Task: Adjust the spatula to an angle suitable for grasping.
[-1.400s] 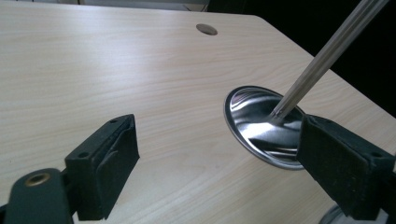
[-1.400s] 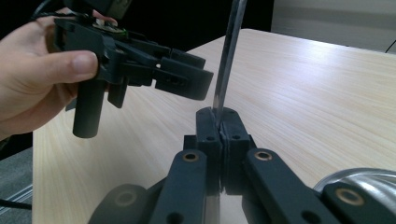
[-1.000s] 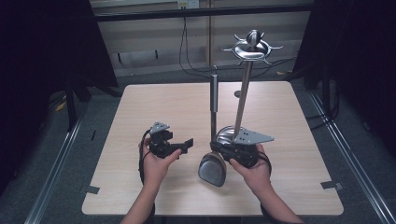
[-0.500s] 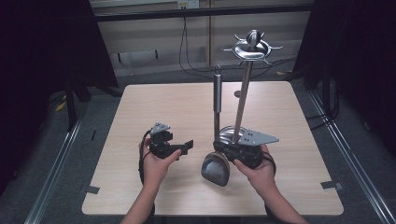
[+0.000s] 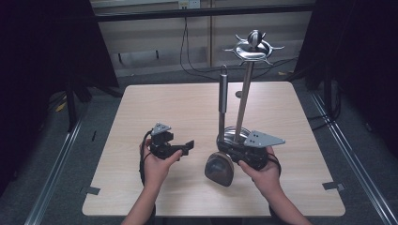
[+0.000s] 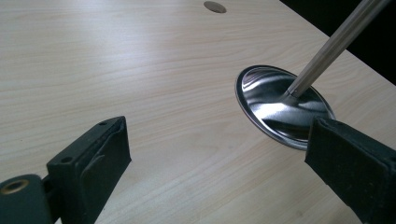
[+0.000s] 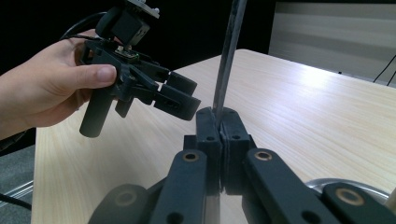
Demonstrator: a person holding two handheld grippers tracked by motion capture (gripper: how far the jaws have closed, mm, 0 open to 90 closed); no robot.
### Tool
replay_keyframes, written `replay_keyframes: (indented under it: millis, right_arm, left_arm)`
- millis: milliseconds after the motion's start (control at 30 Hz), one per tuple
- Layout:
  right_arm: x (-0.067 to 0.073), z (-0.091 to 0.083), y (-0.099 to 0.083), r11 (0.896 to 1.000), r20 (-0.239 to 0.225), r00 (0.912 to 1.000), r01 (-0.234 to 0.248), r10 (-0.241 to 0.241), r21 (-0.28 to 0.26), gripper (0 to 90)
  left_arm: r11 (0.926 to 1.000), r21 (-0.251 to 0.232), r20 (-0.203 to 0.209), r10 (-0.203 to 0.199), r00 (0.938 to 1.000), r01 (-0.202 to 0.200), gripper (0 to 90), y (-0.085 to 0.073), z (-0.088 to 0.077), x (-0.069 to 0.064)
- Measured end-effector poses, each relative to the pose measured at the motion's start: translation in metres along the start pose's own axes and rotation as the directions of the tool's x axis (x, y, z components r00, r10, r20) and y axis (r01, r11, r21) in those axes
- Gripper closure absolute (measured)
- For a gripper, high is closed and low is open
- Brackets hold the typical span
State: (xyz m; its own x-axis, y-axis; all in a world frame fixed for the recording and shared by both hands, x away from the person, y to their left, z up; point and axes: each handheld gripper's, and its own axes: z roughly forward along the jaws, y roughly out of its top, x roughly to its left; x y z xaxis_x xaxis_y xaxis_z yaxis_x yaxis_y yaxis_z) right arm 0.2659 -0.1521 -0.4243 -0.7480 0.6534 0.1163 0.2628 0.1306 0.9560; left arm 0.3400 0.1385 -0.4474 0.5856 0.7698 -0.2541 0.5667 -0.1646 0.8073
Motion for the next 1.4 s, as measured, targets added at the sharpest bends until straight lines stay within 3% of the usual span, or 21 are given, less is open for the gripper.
replay_keyframes:
  millis: [533,633,667,700,800,967,1400]
  right_arm:
    - [0.002,-0.01,0.006,0.999,0.013,0.9994,0.031,-0.03,-0.032,88.7]
    - [0.002,-0.012,0.007,0.999,0.011,0.9994,0.032,-0.032,-0.043,88.7]
    - [0.002,-0.012,0.007,0.998,-0.008,0.9995,0.03,-0.031,-0.056,88.7]
    - [0.003,-0.014,0.007,0.998,0.009,0.9992,0.04,-0.04,-0.047,88.7]
    - [0.003,-0.016,0.007,0.997,0.001,0.9991,0.041,-0.041,-0.059,88.7]
    - [0.003,-0.02,0.007,0.997,0.017,0.9987,0.049,-0.048,-0.064,88.7]
    - [-0.004,-0.021,0.001,0.997,0.028,0.9993,0.028,-0.026,-0.071,88.7]
  left_arm:
    - [1.0,0.007,-0.005,-0.002,1.0,0.002,5.8,-0.001,0.001,0.0]
    - [0.9999,0.01,-0.005,0.001,1.0,-0.001,5.8,-0.001,0.002,-0.001]
    - [0.9999,0.01,-0.005,0.001,1.0,-0.001,5.8,-0.001,0.002,-0.001]
    - [0.9999,0.01,-0.005,0.0,1.0,0.0,5.8,-0.001,0.002,-0.001]
    - [1.0,0.004,-0.027,0.007,0.9996,-0.007,5.9,-0.001,0.002,-0.003]
    - [0.9997,0.017,-0.018,0.017,0.9997,-0.016,5.9,-0.001,0.002,-0.003]
    - [0.9997,0.022,-0.018,0.014,0.9997,-0.014,5.9,-0.002,0.003,-0.002]
